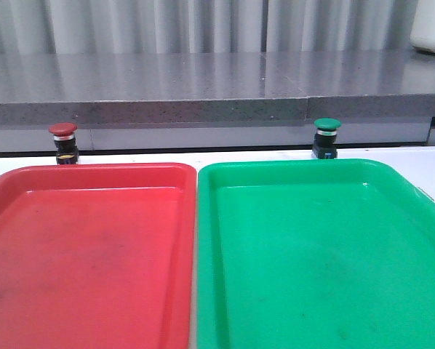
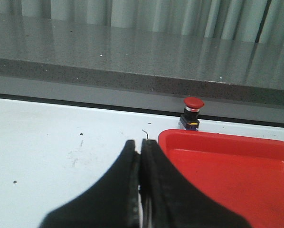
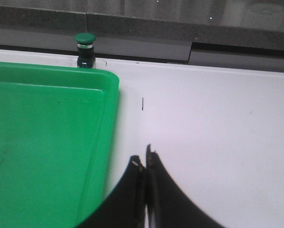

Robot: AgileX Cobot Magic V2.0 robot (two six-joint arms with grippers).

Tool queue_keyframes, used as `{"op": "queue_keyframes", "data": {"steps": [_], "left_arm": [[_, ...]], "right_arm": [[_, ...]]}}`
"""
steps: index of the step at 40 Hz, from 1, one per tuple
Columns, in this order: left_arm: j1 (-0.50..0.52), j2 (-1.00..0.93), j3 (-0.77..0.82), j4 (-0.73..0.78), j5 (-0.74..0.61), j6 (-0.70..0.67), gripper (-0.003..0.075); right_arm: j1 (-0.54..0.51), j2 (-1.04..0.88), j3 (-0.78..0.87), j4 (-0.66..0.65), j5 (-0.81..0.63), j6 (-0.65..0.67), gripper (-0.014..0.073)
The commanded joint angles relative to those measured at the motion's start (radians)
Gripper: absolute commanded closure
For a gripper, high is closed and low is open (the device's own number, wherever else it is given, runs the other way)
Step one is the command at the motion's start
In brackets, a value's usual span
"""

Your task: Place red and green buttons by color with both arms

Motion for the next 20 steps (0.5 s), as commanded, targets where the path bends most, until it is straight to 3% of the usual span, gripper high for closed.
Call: {"op": "queue_keyframes", "data": {"steps": [1, 10, 20], "left_arm": [[0.000, -0.015, 0.022, -0.008, -0.085, -0.008, 0.0740], [0.000, -0.015, 0.022, -0.008, -0.085, -0.008, 0.0740], [0.000, -0.015, 0.022, -0.008, -0.090, -0.008, 0.0740]], "right_arm": [[-0.005, -0.012, -0.006, -0.001, -0.080, -0.011, 0.0717], [-0.005, -0.012, -0.006, -0.001, -0.100, -0.011, 0.0717], [-0.005, -0.012, -0.006, -0.001, -0.231, -0.010, 0.0717]]}}
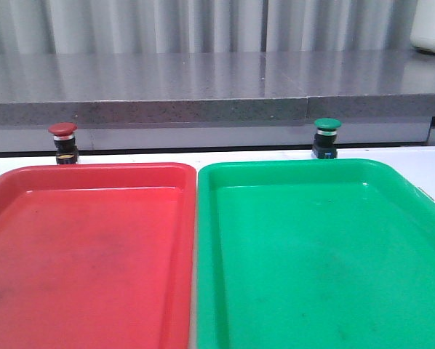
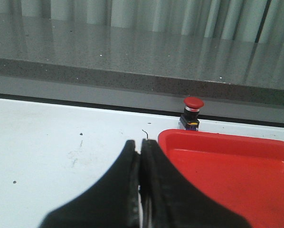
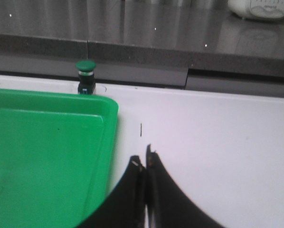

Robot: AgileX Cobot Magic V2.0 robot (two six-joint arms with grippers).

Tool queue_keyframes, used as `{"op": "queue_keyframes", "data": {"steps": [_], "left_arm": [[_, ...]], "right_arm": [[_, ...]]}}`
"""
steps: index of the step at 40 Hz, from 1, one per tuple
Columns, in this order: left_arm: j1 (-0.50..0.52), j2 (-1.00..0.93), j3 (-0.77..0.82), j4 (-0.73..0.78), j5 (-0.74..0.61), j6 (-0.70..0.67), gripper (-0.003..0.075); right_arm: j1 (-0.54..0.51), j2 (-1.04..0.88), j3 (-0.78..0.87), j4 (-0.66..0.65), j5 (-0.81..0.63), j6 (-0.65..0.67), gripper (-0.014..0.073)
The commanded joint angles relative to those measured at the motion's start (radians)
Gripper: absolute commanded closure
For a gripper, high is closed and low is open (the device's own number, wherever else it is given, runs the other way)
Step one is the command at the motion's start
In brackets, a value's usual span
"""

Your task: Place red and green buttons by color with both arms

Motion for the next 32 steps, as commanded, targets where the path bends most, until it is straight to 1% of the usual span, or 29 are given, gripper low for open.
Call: {"op": "queue_keyframes", "data": {"steps": [1, 4, 10, 12, 15, 17, 20, 24, 28, 32], "left_arm": [[0.000, -0.015, 0.022, -0.008, -0.094, -0.008, 0.0740], [0.000, -0.015, 0.022, -0.008, -0.127, -0.008, 0.0740], [0.000, -0.015, 0.011, -0.008, -0.316, -0.008, 0.0740], [0.000, -0.015, -0.029, -0.008, -0.327, -0.012, 0.0740], [0.000, -0.009, -0.110, -0.008, -0.291, -0.012, 0.0740], [0.000, 0.006, -0.184, -0.008, -0.241, -0.012, 0.0740], [0.000, 0.060, -0.294, -0.008, -0.153, -0.012, 0.0740], [0.000, 0.173, -0.402, 0.000, -0.043, -0.012, 0.0740], [0.000, 0.285, -0.463, 0.010, 0.017, -0.012, 0.0740], [0.000, 0.362, -0.491, 0.010, 0.025, -0.010, 0.0740]], "right_arm": [[-0.005, -0.012, -0.006, -0.001, -0.139, -0.010, 0.0717], [-0.005, -0.012, -0.006, -0.001, -0.167, -0.010, 0.0717], [-0.005, -0.012, -0.025, -0.001, -0.266, -0.007, 0.0717], [-0.005, -0.012, -0.063, -0.001, -0.278, -0.007, 0.0717], [-0.005, -0.008, -0.159, -0.001, -0.260, -0.007, 0.0717], [-0.005, 0.005, -0.235, -0.001, -0.205, -0.006, 0.0717], [-0.005, 0.056, -0.378, -0.001, -0.070, -0.006, 0.0717], [-0.005, 0.164, -0.530, -0.001, 0.066, -0.006, 0.0717], [-0.005, 0.273, -0.625, -0.001, 0.145, -0.006, 0.0717], [-0.005, 0.348, -0.663, -0.001, 0.216, -0.006, 0.0717]]}}
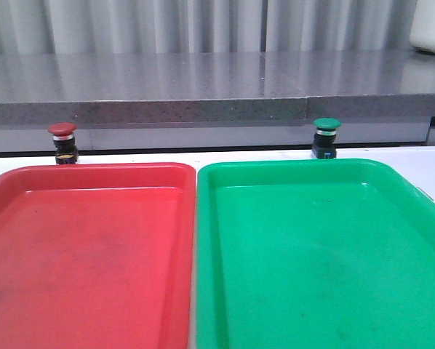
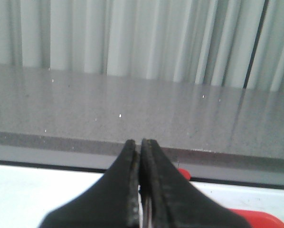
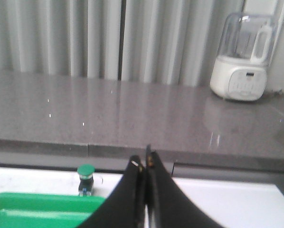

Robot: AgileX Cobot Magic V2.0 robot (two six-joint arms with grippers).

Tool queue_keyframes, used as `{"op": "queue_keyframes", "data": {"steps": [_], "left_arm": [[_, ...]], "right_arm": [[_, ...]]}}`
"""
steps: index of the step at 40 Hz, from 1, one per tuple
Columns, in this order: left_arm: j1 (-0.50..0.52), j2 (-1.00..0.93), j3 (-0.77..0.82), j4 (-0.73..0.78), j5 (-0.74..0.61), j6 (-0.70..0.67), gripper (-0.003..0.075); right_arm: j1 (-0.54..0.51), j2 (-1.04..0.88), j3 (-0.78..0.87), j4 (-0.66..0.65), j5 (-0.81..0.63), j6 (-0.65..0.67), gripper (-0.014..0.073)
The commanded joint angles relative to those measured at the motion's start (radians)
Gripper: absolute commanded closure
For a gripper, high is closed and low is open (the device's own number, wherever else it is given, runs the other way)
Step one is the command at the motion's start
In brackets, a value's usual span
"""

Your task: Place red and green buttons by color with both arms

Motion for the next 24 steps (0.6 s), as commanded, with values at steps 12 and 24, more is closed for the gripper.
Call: {"op": "queue_keyframes", "data": {"steps": [12, 24], "left_arm": [[0.000, 0.098, -0.056, 0.003, -0.057, -0.009, 0.0650], [0.000, 0.098, -0.056, 0.003, -0.063, -0.009, 0.0108]], "right_arm": [[-0.005, 0.130, -0.053, 0.000, 0.014, -0.006, 0.0640], [-0.005, 0.130, -0.052, 0.000, 0.058, -0.006, 0.0006]]}}
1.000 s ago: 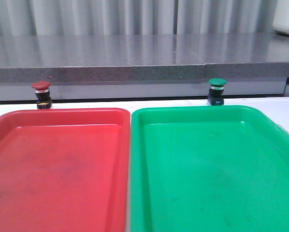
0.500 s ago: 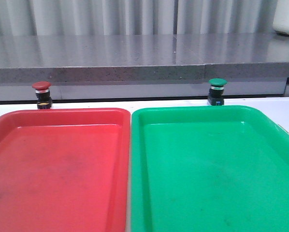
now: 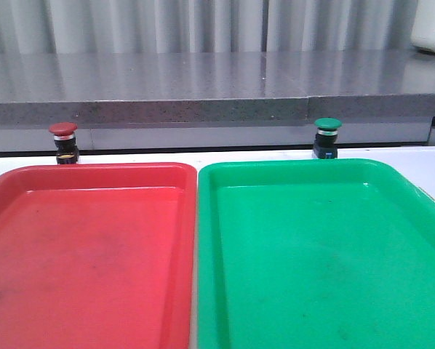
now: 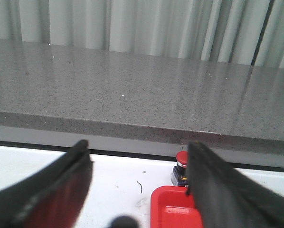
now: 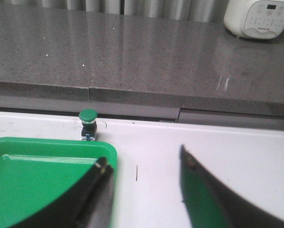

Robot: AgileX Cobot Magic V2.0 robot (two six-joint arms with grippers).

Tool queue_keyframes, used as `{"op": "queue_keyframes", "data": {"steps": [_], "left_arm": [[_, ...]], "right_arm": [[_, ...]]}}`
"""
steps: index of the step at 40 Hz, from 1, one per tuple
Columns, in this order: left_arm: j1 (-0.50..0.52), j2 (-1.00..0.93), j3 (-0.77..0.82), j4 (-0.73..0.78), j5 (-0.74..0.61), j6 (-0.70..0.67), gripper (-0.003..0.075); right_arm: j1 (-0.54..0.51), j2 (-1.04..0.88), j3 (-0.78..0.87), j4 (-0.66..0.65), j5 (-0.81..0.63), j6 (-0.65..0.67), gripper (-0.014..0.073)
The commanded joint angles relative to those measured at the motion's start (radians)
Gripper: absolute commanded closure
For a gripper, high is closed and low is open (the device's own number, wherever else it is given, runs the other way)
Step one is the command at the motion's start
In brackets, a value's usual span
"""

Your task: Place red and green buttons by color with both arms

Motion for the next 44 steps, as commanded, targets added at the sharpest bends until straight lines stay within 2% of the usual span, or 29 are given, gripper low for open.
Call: {"op": "queue_keyframes", "data": {"steps": [1, 3, 10, 16, 26, 30, 38, 44], "left_arm": [[0.000, 0.013, -0.037, 0.000, -0.076, -0.009, 0.0095], [0.000, 0.013, -0.037, 0.000, -0.077, -0.009, 0.0076], [0.000, 0.013, -0.037, 0.000, -0.107, -0.009, 0.0080], [0.000, 0.024, -0.037, 0.000, -0.155, -0.009, 0.0080], [0.000, 0.174, -0.107, 0.000, -0.168, -0.009, 0.0080], [0.000, 0.282, -0.192, 0.000, -0.124, -0.009, 0.0080], [0.000, 0.501, -0.402, -0.004, 0.081, -0.009, 0.0080], [-0.044, 0.629, -0.492, -0.006, 0.134, -0.001, 0.0080]], "right_arm": [[-0.005, 0.016, -0.033, -0.005, -0.067, -0.006, -0.0019], [-0.005, 0.016, -0.033, -0.005, -0.067, -0.006, -0.0001], [-0.005, 0.016, -0.033, -0.005, -0.080, -0.007, 0.0005], [-0.004, 0.031, -0.033, -0.005, -0.155, -0.007, 0.0005], [-0.004, 0.222, -0.091, 0.049, -0.193, -0.007, 0.0005], [-0.004, 0.343, -0.162, 0.056, -0.169, -0.007, 0.0005], [-0.004, 0.557, -0.337, 0.056, -0.085, -0.007, 0.0005], [-0.001, 0.681, -0.422, 0.082, -0.048, -0.007, 0.0005]]}}
